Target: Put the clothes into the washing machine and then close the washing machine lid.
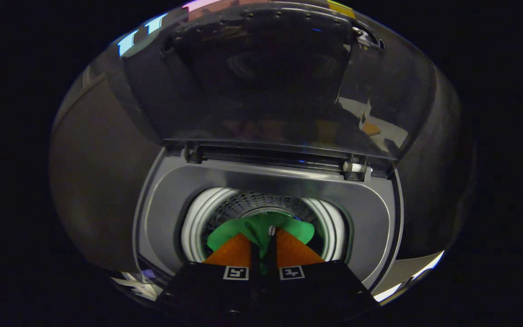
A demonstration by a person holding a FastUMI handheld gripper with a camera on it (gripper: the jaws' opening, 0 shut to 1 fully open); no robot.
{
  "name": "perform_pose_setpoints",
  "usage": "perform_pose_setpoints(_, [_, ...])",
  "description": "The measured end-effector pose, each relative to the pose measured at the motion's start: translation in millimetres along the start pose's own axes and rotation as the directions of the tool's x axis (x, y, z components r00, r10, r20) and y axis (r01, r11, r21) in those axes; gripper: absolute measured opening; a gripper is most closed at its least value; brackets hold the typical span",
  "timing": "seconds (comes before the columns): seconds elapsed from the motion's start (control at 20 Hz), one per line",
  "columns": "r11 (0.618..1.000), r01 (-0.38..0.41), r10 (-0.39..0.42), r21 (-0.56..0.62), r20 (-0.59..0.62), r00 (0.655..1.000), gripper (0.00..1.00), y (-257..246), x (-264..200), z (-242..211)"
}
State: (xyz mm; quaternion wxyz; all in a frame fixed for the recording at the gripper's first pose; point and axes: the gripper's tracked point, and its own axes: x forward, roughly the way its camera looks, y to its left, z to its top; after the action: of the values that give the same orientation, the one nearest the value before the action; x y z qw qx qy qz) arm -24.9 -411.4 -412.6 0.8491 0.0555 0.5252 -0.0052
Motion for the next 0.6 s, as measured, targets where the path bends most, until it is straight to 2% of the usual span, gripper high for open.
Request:
perform_pose_setpoints(0.3, [0.998,0.039,-0.038,0.050,-0.018,0.999,0.10,0,17,-10])
perform_pose_setpoints(0.4, [0.995,0.023,-0.020,0.097,-0.023,1.000,0.45,4,19,-11])
perform_pose_setpoints(0.55, [0.991,0.096,-0.096,0.095,-0.010,0.995,0.99,-14,22,-9])
perform_pose_setpoints(0.6, [0.989,0.126,-0.126,0.074,0.000,0.992,1.00,-22,20,-7])
